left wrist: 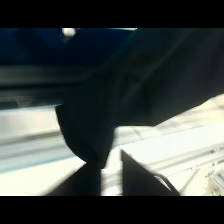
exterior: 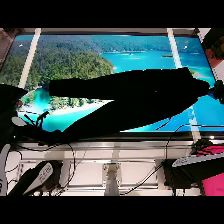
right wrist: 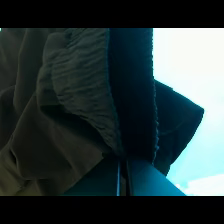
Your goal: Fold the clothes and pants, and hang the long-sleeved shirts on hangers.
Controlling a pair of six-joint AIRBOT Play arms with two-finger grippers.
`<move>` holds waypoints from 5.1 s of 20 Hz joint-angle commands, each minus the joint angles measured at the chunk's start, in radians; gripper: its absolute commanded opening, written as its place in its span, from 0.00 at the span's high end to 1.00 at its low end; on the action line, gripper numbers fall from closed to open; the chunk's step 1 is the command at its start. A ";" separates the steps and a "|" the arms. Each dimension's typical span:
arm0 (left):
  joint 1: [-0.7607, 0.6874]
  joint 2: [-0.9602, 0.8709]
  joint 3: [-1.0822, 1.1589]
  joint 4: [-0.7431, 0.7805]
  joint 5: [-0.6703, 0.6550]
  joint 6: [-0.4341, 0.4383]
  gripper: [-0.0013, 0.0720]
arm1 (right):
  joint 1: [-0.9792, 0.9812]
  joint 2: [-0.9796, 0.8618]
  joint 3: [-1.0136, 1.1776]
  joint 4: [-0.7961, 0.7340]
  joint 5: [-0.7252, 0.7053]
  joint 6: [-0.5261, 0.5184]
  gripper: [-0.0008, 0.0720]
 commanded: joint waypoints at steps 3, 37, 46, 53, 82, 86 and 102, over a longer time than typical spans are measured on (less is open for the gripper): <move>-0.005 0.040 0.024 -0.270 -0.031 0.058 0.98 | -0.005 0.003 0.006 0.106 0.000 -0.001 0.97; 0.284 0.287 0.626 -0.647 0.604 0.137 0.98 | -0.237 0.424 0.469 0.219 0.373 0.350 0.97; 0.185 0.062 0.625 -0.878 0.611 0.169 0.98 | -0.267 0.374 0.439 0.126 0.256 0.418 0.97; -0.084 -0.190 0.626 -1.017 0.867 0.210 0.98 | -0.123 0.212 0.439 -0.063 0.135 0.560 0.97; -0.155 -0.808 1.202 0.168 0.236 -0.407 0.98 | 0.032 -0.203 0.454 -0.022 0.297 0.229 0.97; -0.173 -0.845 1.166 -0.019 0.217 -0.321 0.62 | 0.050 -0.203 0.454 -0.003 0.278 0.229 0.24; -0.270 -0.941 1.166 -0.047 0.471 -0.403 0.97 | 0.056 -0.203 0.454 -0.003 0.224 0.232 0.18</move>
